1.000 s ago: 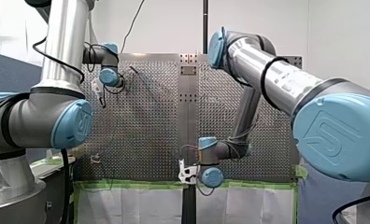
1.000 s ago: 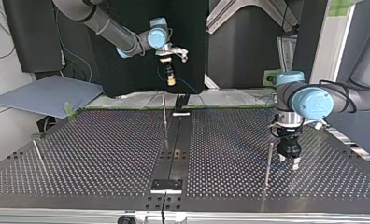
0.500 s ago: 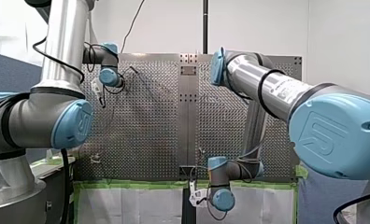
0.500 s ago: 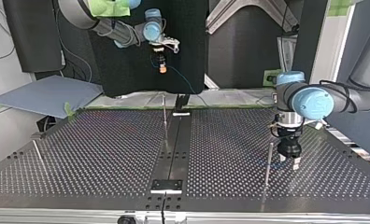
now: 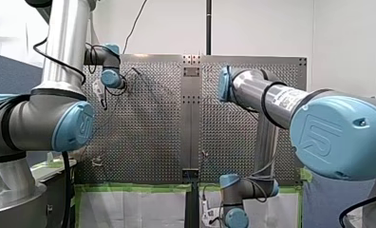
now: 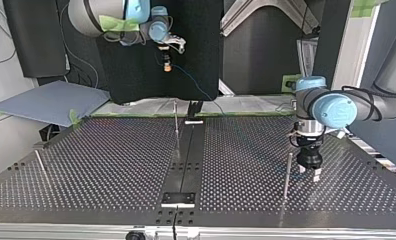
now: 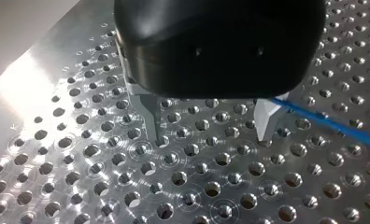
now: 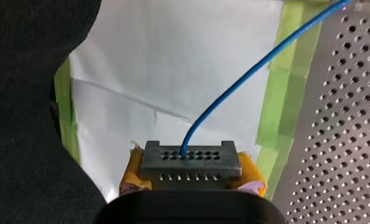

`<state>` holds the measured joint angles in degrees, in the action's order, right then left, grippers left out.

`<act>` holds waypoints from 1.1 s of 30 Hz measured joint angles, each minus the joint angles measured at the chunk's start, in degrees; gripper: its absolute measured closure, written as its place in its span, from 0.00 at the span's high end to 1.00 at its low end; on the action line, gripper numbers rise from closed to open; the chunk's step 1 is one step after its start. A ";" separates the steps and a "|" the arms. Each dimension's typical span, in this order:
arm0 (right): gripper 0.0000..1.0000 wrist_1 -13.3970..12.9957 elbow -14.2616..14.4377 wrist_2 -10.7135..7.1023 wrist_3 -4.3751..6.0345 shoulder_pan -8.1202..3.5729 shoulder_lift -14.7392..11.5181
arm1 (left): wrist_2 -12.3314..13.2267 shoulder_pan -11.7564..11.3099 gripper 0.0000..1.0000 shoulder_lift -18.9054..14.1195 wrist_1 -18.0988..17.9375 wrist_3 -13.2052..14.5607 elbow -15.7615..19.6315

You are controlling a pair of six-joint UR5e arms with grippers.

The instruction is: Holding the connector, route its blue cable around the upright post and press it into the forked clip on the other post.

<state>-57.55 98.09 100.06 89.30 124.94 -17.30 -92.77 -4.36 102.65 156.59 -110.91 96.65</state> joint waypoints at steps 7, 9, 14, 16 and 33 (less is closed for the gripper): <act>0.00 -0.46 0.00 0.52 -0.45 -1.09 0.11 | 0.01 -0.01 1.00 -0.03 0.04 0.00 0.00; 0.00 -0.47 0.00 0.75 -0.59 -1.29 0.11 | 0.01 -0.02 1.00 -0.01 0.04 0.00 0.01; 0.00 -0.31 0.03 0.87 -1.15 -1.47 -0.29 | 0.01 -0.04 1.00 -0.01 0.12 0.00 0.01; 0.00 0.02 0.04 0.90 -1.48 -1.45 -0.58 | 0.00 -0.03 1.00 0.00 0.23 0.00 0.01; 0.00 -4.75 6.34 1.36 -1.89 -1.88 -7.24 | 0.01 -0.08 1.00 0.00 0.56 -0.08 0.01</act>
<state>-62.31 104.43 101.42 87.41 123.06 -24.53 -92.77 -4.44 102.65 157.16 -111.00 96.66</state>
